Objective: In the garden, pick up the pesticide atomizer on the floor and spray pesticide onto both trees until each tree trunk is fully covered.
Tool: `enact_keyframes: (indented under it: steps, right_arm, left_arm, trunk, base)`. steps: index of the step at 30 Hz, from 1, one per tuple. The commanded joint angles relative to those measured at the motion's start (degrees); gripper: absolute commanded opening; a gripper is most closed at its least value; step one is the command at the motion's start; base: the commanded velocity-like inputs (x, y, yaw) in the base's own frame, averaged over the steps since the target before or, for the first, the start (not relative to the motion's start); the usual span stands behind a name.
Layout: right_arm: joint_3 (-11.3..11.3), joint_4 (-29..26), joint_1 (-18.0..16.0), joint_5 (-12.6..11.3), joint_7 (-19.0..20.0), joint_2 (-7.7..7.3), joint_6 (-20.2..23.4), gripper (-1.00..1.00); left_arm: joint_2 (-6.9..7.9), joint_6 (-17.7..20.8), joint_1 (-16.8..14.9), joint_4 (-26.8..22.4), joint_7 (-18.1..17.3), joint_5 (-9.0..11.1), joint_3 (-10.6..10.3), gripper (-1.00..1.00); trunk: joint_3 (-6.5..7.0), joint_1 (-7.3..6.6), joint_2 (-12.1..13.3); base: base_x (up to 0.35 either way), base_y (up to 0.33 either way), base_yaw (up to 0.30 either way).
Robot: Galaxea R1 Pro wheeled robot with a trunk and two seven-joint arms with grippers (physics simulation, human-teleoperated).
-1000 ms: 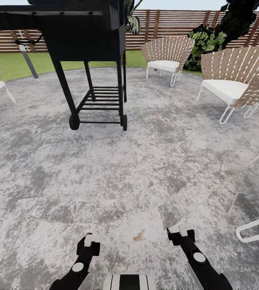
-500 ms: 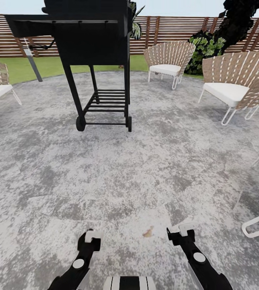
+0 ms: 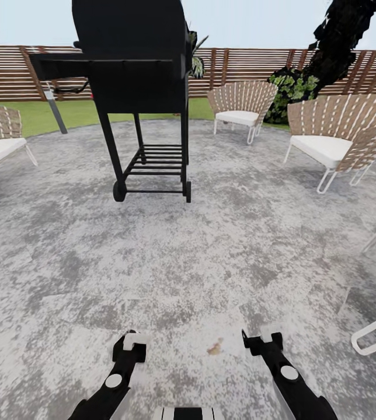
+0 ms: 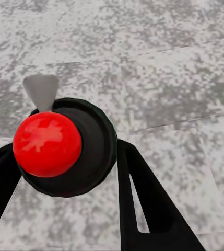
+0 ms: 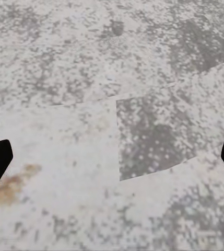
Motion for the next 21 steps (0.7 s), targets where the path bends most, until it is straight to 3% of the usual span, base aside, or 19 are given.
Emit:
enact_keyframes:
  steps: [1, 5, 8, 10, 13, 17, 21]
  right_arm:
    - [0.0, 0.0, 0.0, 0.0, 0.0, 0.02, 0.0, 1.00]
    - [0.1, 0.8, 0.1, 0.3, 0.1, -0.09, -1.7, 1.00]
    - [0.1, 1.2, 0.6, 2.7, 0.1, -0.11, -2.8, 1.00]
    - [0.1, 2.0, 2.3, 4.7, -0.1, -0.15, -3.3, 1.00]
    - [0.1, 3.4, 5.8, 6.0, -0.2, -0.09, -5.8, 1.00]
    - [0.1, 5.0, 9.4, 6.3, -0.2, -0.04, -8.3, 1.00]
    - [0.1, 9.6, 10.1, 6.3, -0.2, -0.03, -12.3, 1.00]
  left_arm:
    - [0.00, 0.0, 0.0, 0.0, 0.0, 0.0, 0.0, -1.00]
    - [0.08, -0.1, 0.1, -0.3, 0.1, 0.0, 0.0, -1.00]
    - [0.40, 0.0, 1.2, -1.6, 0.2, -0.4, 0.0, -1.00]
    - [1.65, 0.0, 3.0, -2.0, 0.1, -0.5, 0.0, -1.00]
    - [4.35, -0.1, 6.0, -2.2, -0.3, -0.3, -0.1, -1.00]
    - [6.23, -0.4, 9.8, -2.3, -0.4, -0.1, 0.0, -1.00]
    - [7.00, -4.0, 12.0, -2.1, -0.4, 0.0, 0.0, -1.00]
  trunk:
    - [0.32, -0.02, 0.0]
    - [1.57, -0.12, 0.1]
    - [2.50, -0.20, 0.1]
    - [3.12, -0.25, 0.1]
    - [4.06, -0.33, 0.2]
    - [5.08, -0.41, 0.2]
    - [5.44, -0.41, 0.2]
  base:
    - [0.000, 0.000, 0.000]
    - [0.000, 0.000, 0.000]
    - [0.000, 0.000, -0.015]
    - [0.000, 0.000, -0.049]
    - [0.000, 0.000, -0.062]
    - [0.000, 0.000, -0.067]
    - [0.000, 0.000, -0.068]
